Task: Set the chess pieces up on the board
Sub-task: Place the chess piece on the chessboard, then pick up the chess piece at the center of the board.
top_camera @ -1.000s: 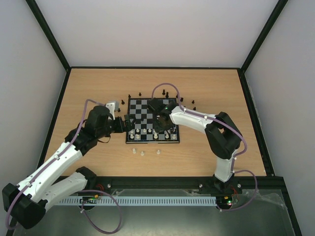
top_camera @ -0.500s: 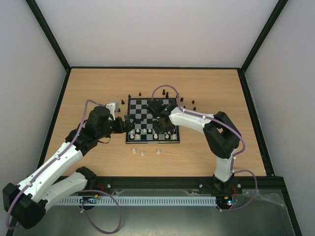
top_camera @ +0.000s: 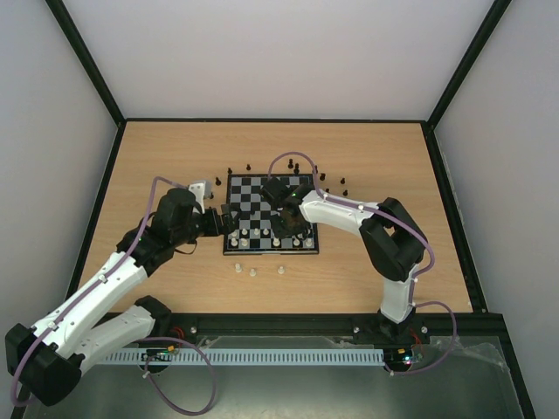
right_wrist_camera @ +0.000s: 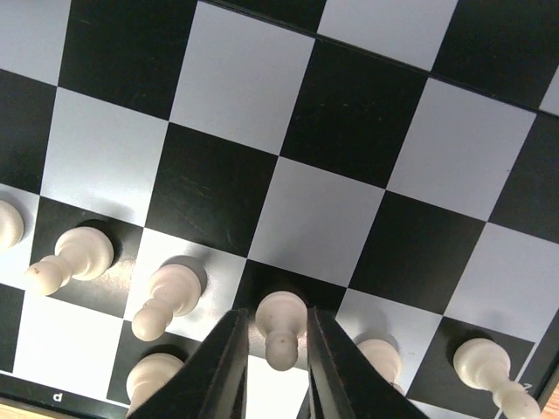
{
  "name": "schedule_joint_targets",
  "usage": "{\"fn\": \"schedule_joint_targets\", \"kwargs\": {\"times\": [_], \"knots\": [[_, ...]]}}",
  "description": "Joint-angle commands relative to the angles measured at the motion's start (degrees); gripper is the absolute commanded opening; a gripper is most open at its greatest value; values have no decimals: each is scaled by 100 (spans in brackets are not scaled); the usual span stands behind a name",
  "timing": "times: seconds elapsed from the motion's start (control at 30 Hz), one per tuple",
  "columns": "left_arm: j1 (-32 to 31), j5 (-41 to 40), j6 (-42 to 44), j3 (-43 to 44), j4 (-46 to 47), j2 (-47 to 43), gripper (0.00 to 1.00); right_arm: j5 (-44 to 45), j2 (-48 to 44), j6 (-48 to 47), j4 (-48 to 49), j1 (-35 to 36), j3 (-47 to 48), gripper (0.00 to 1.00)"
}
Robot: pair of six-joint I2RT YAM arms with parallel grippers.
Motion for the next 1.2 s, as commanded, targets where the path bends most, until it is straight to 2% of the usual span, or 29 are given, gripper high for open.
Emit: {"fn": "schedule_joint_targets", "kwargs": {"times": [0.0, 0.27, 0.4, 0.53, 0.63, 0.67, 0.9, 1.0, 1.07, 1.17], "knots": [[38, 45, -38, -38, 43, 8, 99, -15, -169, -23, -254, 37, 79, 22], [37, 5, -79, 56, -48, -66, 99, 201, -978, 46, -493, 42, 192, 30], [42, -50, -68, 89, -143, -168, 99, -57, -1730, 80, -416, 165, -114, 42], [37, -111, -120, 36, -184, -333, 99, -430, -2129, 178, -365, 536, -475, 62], [38, -128, -170, 1, -294, -413, 99, -412, -2250, 325, -338, 865, -748, 85], [37, -111, -185, -19, -318, -454, 99, -401, -2280, 393, -314, 968, -838, 98], [43, 56, -305, -211, -358, -777, 99, 58, -2240, 974, -243, 1500, -1252, 100], [38, 103, -318, -258, -384, -777, 99, 210, -2060, 1145, -269, 1540, -1329, 84], [40, 149, -309, -292, -372, -751, 99, 198, -1945, 1189, -203, 1540, -1397, 68], [37, 152, -295, -338, -362, -724, 99, 165, -1683, 1204, -150, 1540, -1404, 55]]}}
